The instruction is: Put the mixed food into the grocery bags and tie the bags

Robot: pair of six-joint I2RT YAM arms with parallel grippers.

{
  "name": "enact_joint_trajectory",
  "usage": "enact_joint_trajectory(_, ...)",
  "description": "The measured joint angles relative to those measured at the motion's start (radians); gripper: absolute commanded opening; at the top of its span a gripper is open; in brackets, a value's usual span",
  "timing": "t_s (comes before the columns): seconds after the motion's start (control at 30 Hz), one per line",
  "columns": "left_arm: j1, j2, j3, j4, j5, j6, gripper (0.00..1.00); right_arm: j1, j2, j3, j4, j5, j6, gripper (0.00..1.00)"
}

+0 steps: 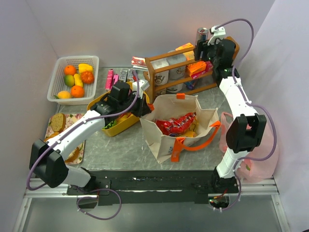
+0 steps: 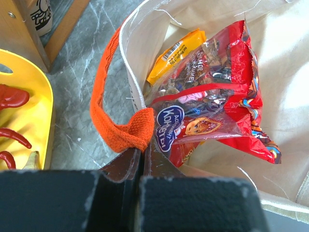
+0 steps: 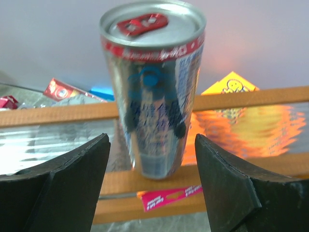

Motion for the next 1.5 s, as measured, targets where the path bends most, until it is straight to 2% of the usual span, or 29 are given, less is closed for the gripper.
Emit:
enact_joint_trajectory(0.17,0.006,0.001,0.000,0.000,0.006,0.000,0.01,-0.005,0.062,0.063,0.011,-0.026,-0.005,0.77)
enact_joint_trajectory(0.23,0.008,0.001,0.000,-0.001,0.008,-0.001,0.01,-0.005,0.087,0.086,0.013,-0.032,-0.008,0.70)
enact_joint_trajectory(0.27,0.008,0.001,0.000,-0.001,0.008,-0.001,0.01,-0.005,0.097,0.094,0.013,-0.035,-0.012,0.66)
enact_joint_trajectory(0.3,0.010,0.001,0.000,-0.002,0.008,-0.001,0.01,-0.005,0.105,0.100,0.013,-0.039,-0.014,0.56)
enact_joint_trajectory(0.37,0.012,0.001,0.000,-0.002,0.011,-0.002,0.01,-0.005,0.122,0.114,0.015,-0.044,-0.022,0.46)
enact_joint_trajectory(0.4,0.013,0.001,0.000,-0.002,0.013,-0.002,0.01,-0.005,0.127,0.119,0.020,-0.049,-0.022,0.37)
enact_joint_trajectory(0.47,0.015,0.001,0.000,-0.003,0.014,-0.003,0.01,-0.005,0.130,0.121,0.027,-0.053,-0.026,0.25)
enact_joint_trajectory(0.5,0.016,0.001,0.000,-0.003,0.014,-0.003,0.01,-0.005,0.130,0.120,0.027,-0.054,-0.027,0.12)
enact_joint_trajectory(0.57,0.018,0.001,0.000,-0.003,0.014,-0.003,0.01,-0.005,0.129,0.109,0.044,-0.055,-0.029,0.10)
enact_joint_trajectory(0.67,0.021,0.002,0.000,-0.003,0.015,-0.003,0.01,-0.005,0.112,0.061,0.105,-0.053,-0.030,0.01)
enact_joint_trajectory(0.9,0.023,0.003,0.000,-0.003,0.019,-0.005,0.01,-0.002,0.007,-0.026,0.105,-0.053,-0.037,0.00)
enact_joint_trajectory(1.0,0.024,0.003,0.000,-0.002,0.023,-0.009,0.01,0.009,-0.087,-0.076,0.077,-0.049,-0.042,0.00)
enact_joint_trajectory(1.17,0.024,0.002,-0.001,-0.002,0.023,-0.013,0.01,0.073,-0.346,-0.214,0.070,-0.029,-0.029,0.00)
enact_joint_trajectory(1.33,0.024,-0.002,-0.005,0.002,0.028,-0.016,0.01,0.232,-0.692,-0.428,0.069,0.002,0.003,0.00)
enact_joint_trajectory(1.5,0.024,-0.006,-0.007,0.002,0.022,-0.022,0.01,0.377,-0.900,-0.636,0.066,0.036,0.058,0.00)
